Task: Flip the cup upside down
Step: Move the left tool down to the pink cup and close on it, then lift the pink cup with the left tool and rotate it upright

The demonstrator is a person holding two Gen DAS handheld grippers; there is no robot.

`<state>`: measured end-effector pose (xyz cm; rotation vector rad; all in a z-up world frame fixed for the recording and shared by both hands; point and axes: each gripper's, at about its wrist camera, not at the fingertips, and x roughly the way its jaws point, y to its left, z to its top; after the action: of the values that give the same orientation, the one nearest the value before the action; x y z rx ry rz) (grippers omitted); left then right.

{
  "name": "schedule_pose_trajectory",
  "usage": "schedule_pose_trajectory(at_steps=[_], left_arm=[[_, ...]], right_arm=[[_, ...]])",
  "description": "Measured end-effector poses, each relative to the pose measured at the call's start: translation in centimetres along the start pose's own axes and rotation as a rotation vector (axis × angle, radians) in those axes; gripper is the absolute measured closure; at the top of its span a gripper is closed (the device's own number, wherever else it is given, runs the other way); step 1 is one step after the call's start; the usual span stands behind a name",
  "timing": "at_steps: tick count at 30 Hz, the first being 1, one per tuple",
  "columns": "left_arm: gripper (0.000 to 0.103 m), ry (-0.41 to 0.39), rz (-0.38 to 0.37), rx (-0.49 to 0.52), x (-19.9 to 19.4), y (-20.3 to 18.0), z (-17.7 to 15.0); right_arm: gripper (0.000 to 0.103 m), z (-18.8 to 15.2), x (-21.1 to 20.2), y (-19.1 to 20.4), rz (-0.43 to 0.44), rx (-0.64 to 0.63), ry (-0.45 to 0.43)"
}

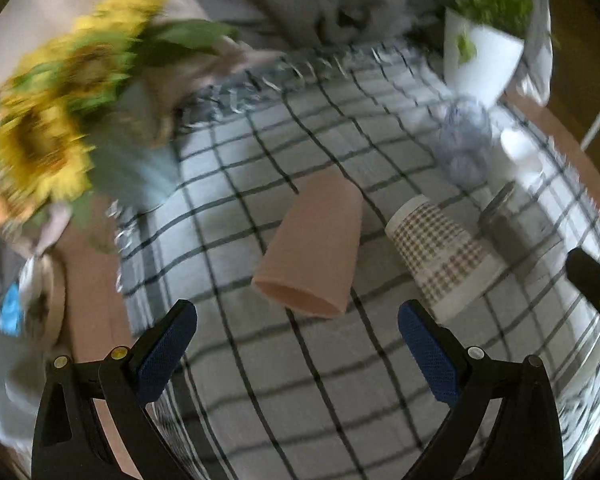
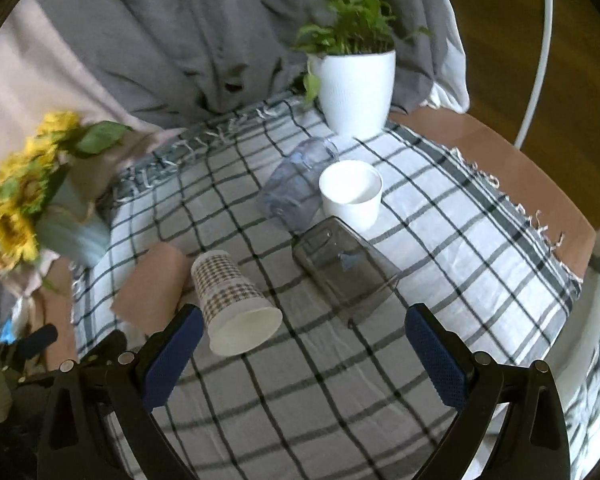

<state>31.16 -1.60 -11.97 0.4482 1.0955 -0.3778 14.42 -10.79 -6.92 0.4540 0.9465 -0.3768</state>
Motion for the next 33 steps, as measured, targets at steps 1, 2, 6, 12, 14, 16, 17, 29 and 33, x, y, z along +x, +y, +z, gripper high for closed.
schedule_pose_trajectory(at_steps=[1, 2, 6, 12, 14, 16, 17, 29, 33], left_arm=[[0.0, 0.016, -0.015, 0.024, 0.7, -0.1, 0.3], [0.0, 0.033, -0.033, 0.058, 1.7, -0.2, 0.9], [0.001, 0.101, -0.064, 0.119, 4.9, 0.0, 2.4], [0.005, 0.2, -0.143, 0.182, 8.2, -0.4, 4.3], [0.011, 0.24, -0.164, 0.198, 9.1, -0.6, 4.6], [0.014, 0.264, -0.18, 0.207, 9.7, -0.7, 4.6], [0.023, 0.27, -0.186, 0.206, 9.9, -0.8, 4.6], [0.031, 0.272, -0.235, 0.057, 10.1, 0.4, 3.6], [0.031, 0.253, -0.248, 0.009, 8.7, 0.7, 3.1]], right_arm=[[0.002, 0.1, 0.5, 0.3, -0.014, 0.015, 0.004], [0.002, 0.2, 0.8, 0.3, -0.029, 0.026, 0.004], [0.002, 0.6, 2.4, 1.1, -0.103, 0.082, 0.008], [0.002, 1.3, 4.0, 1.7, -0.139, 0.148, 0.022], [0.002, 1.4, 4.4, 1.8, -0.144, 0.165, 0.028], [0.002, 1.5, 4.6, 1.9, -0.15, 0.173, 0.034], [0.002, 1.5, 4.8, 1.9, -0.153, 0.178, 0.037], [0.001, 1.1, 4.9, 1.3, -0.186, 0.189, 0.052], [0.002, 1.1, 4.6, 0.9, -0.183, 0.197, 0.043]])
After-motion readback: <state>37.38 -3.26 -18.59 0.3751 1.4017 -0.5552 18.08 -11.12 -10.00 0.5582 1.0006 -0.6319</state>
